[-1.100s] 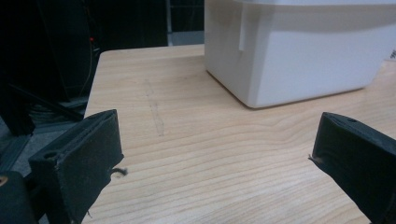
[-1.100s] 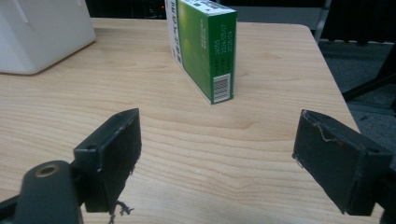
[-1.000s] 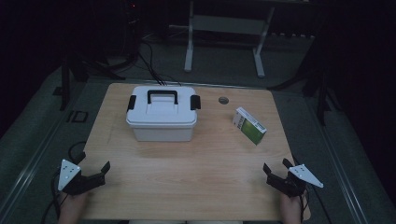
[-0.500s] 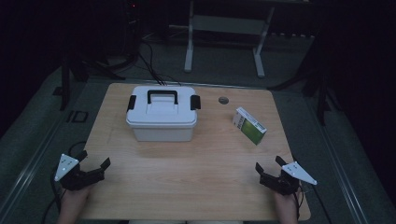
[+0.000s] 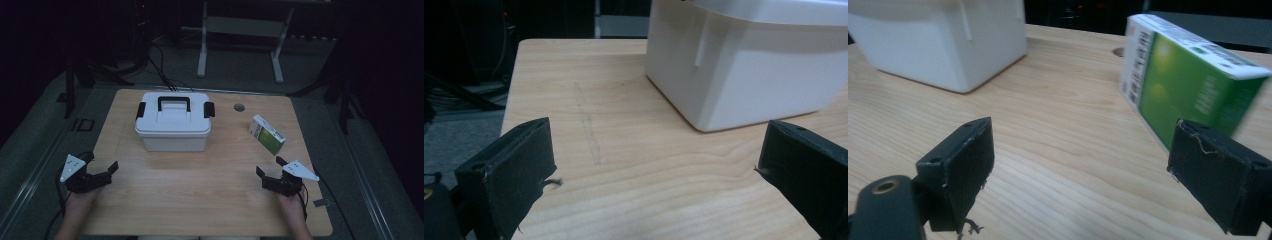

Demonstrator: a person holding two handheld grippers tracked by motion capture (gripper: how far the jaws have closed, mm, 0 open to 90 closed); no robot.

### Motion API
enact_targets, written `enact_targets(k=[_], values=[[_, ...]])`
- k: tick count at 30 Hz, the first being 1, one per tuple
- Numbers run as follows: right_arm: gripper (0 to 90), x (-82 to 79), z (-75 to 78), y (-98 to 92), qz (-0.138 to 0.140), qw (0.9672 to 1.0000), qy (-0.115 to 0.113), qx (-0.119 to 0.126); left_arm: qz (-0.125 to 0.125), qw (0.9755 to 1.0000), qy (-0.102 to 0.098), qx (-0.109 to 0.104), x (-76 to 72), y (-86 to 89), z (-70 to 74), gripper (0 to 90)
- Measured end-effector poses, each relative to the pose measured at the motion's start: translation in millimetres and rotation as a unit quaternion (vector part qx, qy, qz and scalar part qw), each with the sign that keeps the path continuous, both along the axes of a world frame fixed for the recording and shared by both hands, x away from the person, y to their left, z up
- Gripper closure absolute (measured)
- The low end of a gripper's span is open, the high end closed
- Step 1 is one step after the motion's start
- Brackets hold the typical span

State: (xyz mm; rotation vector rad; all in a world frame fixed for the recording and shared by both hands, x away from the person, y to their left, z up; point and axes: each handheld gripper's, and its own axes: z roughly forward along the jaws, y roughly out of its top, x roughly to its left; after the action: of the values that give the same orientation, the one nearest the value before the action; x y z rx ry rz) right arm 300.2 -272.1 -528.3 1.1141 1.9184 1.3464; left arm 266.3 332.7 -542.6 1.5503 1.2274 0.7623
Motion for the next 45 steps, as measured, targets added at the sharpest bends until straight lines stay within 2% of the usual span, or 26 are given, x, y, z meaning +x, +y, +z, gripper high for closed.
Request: enact_targets(k=[2,4,11,15,18,23,24,25,26,29,30,32,33,34,36,38,40,41,42,45], values=[[11.0,5.5,0.7,5.5,0.006,1.0000,0.001,-0.004,-0.007,1.0000,0.000,-0.004,2.6,-0.5,0.8,1.3],[11.0,11.3,1.6,10.1,0.012,0.9999,0.000,-0.005,-0.005,1.0000,-0.001,0.004,7.7,-3.3,2.6,1.3],[11.0,28.2,5.0,23.2,0.023,0.9997,-0.003,-0.003,-0.019,0.9998,0.002,0.010,25.7,-11.0,9.1,1.3],[11.1,40.3,5.6,30.9,0.026,0.9997,-0.001,-0.006,-0.025,0.9997,0.006,0.005,36.8,-12.1,11.3,1.3],[12.5,52.0,5.0,39.1,0.022,0.9995,-0.005,-0.024,-0.027,0.9995,0.012,0.013,47.9,-13.3,12.2,1.3],[13.4,65.1,5.0,44.9,0.022,0.9996,0.001,-0.015,-0.029,0.9992,0.020,0.017,58.6,-13.1,10.2,1.3],[17.1,71.1,5.9,48.8,0.025,0.9996,0.004,-0.015,-0.029,0.9991,0.025,0.018,61.6,-12.9,9.8,1.3],[17.1,71.1,5.9,48.8,0.025,0.9996,0.004,-0.015,-0.027,0.9992,0.025,0.017,64.2,-13.1,9.3,1.3],[22.1,76.1,6.7,53.9,0.031,0.9992,0.003,-0.023,-0.028,0.9992,0.025,0.017,66.5,-12.9,9.0,7.6],[25.9,81.3,6.5,59.7,0.038,0.9989,0.005,-0.028,-0.026,0.9990,0.032,0.015,75.7,-13.2,8.0,10.5],[30.8,86.0,5.9,65.1,0.042,0.9988,0.006,-0.027,-0.020,0.9991,0.032,0.020,78.8,-14.2,7.7,16.6],[33.8,88.6,5.5,68.1,0.046,0.9986,0.011,-0.023,-0.028,0.9986,0.041,0.018,85.8,-15.3,7.3,18.6],[43.6,90.9,5.2,71.1,0.048,0.9984,0.016,-0.024,-0.028,0.9983,0.043,0.025,88.8,-16.2,7.3,25.0],[49.8,93.1,4.9,73.9,0.051,0.9980,0.019,-0.031,-0.033,0.9980,0.047,0.026,92.1,-17.3,7.4,30.4],[53.4,98.1,3.7,81.0,0.053,0.9979,0.019,-0.032,-0.035,0.9976,0.051,0.031,98.2,-20.3,7.7,33.6],[57.4,103.3,2.5,88.1,0.052,0.9980,0.019,-0.029,-0.037,0.9972,0.052,0.038,103.2,-23.8,7.6,44.6],[61.3,109.3,2.3,94.9,0.056,0.9979,0.024,-0.024,-0.046,0.9968,0.058,0.030,109.0,-26.3,6.8,48.5],[62.1,112.0,2.6,98.5,0.054,0.9980,0.021,-0.027,-0.045,0.9967,0.058,0.033,111.8,-28.3,6.8,50.9],[64.5,117.5,4.0,106.0,0.057,0.9979,0.024,-0.020,-0.048,0.9966,0.060,0.028,115.0,-30.2,6.9,52.1],[66.3,122.0,5.8,114.0,0.059,0.9977,0.021,-0.023,-0.052,0.9964,0.064,0.020,122.7,-35.2,8.3,53.2]])
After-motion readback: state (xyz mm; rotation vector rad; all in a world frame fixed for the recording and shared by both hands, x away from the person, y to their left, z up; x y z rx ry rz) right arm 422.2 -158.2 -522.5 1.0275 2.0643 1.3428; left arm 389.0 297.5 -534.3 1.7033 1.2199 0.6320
